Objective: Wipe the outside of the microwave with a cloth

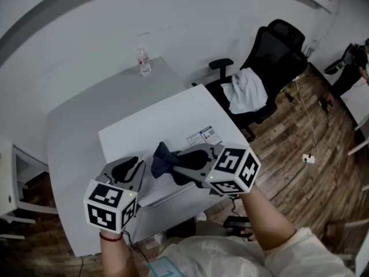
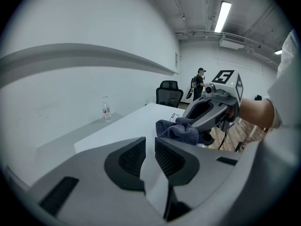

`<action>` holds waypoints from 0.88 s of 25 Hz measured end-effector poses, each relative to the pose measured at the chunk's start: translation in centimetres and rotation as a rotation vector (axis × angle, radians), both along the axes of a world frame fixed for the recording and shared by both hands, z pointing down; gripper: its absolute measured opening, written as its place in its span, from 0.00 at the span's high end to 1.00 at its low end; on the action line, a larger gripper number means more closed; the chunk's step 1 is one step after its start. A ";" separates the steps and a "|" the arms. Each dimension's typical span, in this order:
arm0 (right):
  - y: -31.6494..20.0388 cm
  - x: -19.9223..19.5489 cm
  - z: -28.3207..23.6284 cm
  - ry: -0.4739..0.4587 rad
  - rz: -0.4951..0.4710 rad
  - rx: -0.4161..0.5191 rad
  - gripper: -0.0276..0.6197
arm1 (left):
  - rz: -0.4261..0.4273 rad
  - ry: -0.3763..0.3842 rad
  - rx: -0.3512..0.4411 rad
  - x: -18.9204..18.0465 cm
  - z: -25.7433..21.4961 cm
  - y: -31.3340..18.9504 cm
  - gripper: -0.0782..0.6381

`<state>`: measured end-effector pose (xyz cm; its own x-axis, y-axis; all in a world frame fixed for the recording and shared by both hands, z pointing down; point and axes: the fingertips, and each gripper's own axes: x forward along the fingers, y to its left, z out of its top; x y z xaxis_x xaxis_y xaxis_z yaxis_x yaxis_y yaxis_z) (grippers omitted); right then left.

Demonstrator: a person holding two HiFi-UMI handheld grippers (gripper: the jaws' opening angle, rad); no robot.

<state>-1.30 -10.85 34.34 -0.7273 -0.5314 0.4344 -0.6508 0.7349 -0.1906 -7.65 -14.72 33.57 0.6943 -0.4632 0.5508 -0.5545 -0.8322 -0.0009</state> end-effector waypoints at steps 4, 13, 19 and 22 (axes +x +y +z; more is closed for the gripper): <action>0.1 0.5 0.0 0.010 -0.001 0.003 0.83 | 0.003 0.000 0.003 0.2 -0.4 0.1 0.81; 0.2 0.8 -0.1 0.013 0.001 0.006 0.83 | 0.016 -0.003 0.002 -0.1 -0.9 0.2 0.81; 0.5 0.9 -0.1 0.011 0.000 0.012 0.83 | 0.018 -0.014 0.003 -0.2 -0.9 0.6 0.81; 0.4 0.9 -0.2 0.004 -0.001 0.015 0.83 | 0.019 -0.017 0.003 -0.3 -1.0 0.6 0.81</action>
<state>-0.39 -10.42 34.13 -0.7259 -0.5377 0.4289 -0.6511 0.7381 -0.1768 -7.90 -14.14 32.57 0.6937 -0.4514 0.5613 -0.5380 -0.8428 -0.0128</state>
